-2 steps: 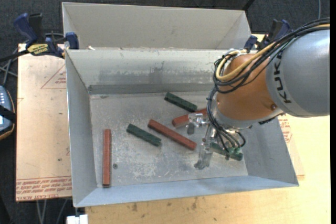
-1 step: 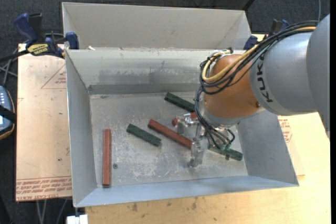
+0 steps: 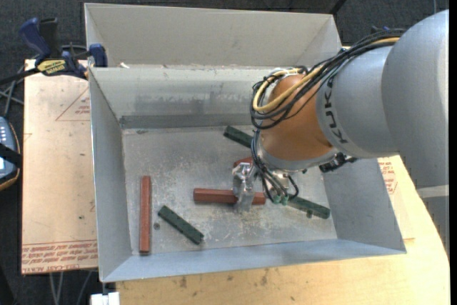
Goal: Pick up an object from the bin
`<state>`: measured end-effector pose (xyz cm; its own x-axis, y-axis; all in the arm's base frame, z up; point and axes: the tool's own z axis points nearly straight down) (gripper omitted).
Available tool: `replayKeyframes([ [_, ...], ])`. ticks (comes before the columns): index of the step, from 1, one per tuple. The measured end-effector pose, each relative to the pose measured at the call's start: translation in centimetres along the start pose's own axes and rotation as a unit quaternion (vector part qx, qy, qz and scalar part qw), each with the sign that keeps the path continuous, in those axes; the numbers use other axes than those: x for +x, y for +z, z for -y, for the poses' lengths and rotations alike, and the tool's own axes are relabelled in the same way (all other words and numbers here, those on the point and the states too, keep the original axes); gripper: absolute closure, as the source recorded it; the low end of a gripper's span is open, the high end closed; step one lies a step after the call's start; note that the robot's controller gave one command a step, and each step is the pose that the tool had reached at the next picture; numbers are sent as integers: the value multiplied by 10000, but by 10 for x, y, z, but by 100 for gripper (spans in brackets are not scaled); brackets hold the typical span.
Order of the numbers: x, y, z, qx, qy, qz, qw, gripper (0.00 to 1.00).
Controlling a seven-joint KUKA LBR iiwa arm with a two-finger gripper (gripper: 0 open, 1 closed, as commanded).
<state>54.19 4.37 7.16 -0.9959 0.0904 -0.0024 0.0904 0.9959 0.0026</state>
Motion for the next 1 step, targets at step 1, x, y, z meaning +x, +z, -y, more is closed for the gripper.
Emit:
replayKeyframes([
  [1,0,0,0,0,-1,0,10000,100],
])
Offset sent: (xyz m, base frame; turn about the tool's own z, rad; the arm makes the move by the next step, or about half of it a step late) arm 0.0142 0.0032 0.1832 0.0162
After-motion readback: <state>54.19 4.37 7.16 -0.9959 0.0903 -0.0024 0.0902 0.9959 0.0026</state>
